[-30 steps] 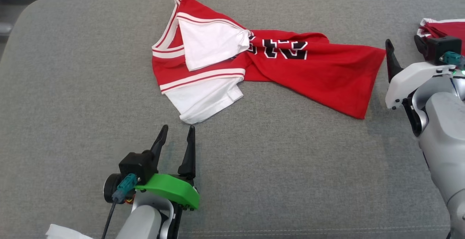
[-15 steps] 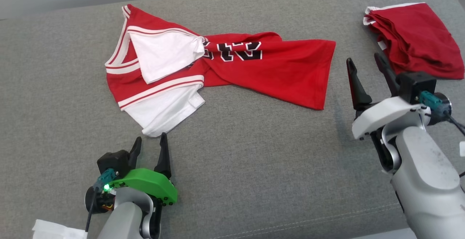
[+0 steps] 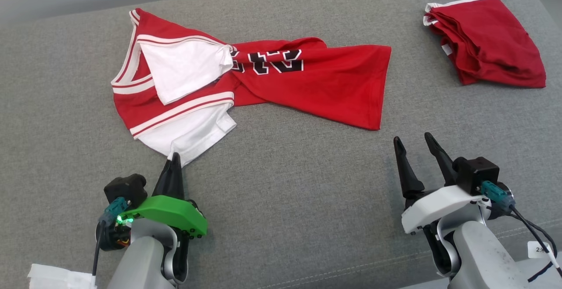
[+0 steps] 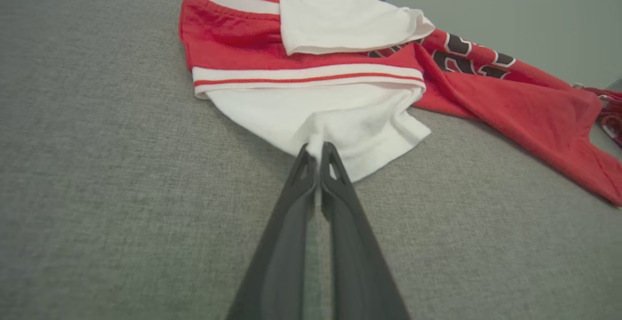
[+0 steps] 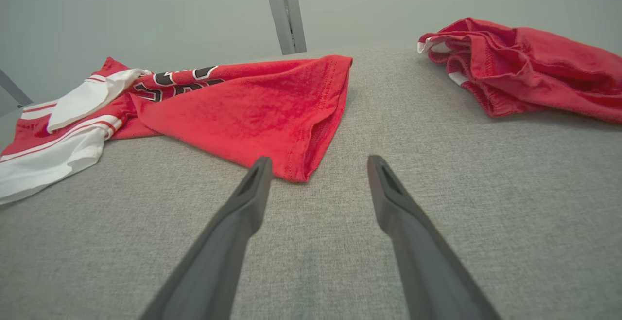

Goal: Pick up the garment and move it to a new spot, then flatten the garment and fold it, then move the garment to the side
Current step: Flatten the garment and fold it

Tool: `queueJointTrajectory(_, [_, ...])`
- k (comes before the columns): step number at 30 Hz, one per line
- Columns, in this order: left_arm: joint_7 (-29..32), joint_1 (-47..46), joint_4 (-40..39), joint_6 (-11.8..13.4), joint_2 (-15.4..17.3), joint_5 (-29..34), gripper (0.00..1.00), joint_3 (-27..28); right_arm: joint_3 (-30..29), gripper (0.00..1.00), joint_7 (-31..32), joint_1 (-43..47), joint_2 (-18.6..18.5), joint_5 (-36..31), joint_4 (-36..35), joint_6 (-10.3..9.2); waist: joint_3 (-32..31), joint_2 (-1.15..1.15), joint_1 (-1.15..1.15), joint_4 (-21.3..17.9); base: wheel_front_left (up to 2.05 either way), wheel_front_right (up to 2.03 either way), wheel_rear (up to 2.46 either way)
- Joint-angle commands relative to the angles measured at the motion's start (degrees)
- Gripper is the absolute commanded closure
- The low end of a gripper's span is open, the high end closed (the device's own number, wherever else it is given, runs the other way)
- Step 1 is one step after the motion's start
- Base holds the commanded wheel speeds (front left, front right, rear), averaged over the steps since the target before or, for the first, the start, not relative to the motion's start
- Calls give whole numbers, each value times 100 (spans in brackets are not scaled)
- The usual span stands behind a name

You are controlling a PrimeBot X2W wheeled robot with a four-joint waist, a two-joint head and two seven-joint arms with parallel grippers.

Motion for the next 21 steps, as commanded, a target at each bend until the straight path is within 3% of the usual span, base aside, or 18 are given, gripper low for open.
queueJointTrajectory(1, [-18, -30, -115, -34, 20, 40, 100, -57, -60, 0, -16, 99, 58, -86, -57, -9, 7, 56, 0, 36, 0, 0, 0])
queueJointTrajectory(13, [-18, 763, -897, -55, 18, 304, 100, -42, -369, 0, -16, 314, 195, -293, -75, -9, -197, 56, 0, 451, 0, 0, 0])
queueJointTrajectory(20, [141, 1119, -729, -49, 21, 236, 100, -210, -438, 0, -16, 431, 236, -323, -96, -9, -342, 56, 0, 597, 0, 0, 0])
queueJointTrajectory(21, [140, 1110, -683, -17, 20, 204, 66, -211, -426, 0, -16, 434, 240, -310, -102, -9, -356, 56, 0, 597, 0, 0, 0])
